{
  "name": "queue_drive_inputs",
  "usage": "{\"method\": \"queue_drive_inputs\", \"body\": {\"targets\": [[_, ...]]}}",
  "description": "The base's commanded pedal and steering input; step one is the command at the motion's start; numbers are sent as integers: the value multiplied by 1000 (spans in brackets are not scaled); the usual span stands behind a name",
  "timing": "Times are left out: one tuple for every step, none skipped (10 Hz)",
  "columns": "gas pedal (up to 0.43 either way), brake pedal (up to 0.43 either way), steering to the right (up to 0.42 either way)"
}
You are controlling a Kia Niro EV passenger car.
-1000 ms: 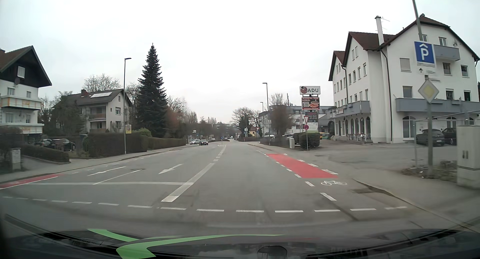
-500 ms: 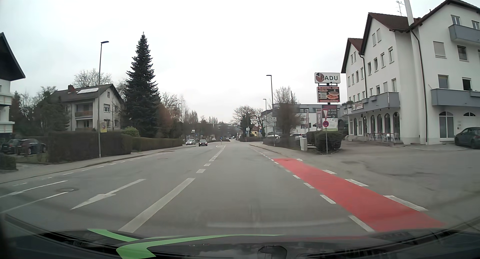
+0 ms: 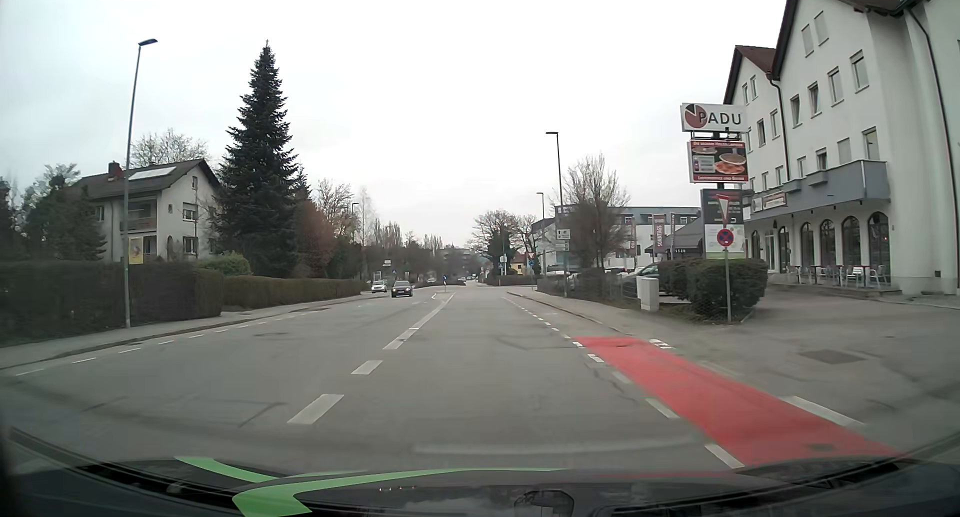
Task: Follow the waypoints while adhering to traffic rules and regulations
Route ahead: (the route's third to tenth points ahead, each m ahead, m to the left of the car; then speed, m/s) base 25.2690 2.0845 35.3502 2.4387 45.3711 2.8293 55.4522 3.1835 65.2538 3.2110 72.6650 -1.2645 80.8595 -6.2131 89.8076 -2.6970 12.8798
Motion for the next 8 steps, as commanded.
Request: {"method": "queue_drive_inputs", "body": {"targets": [[0, 0, -12], [0, 0, -11], [0, 0, -12], [0, 0, -11], [0, 0, -11], [0, 0, -11], [0, 0, -11], [0, 6, -11]]}}
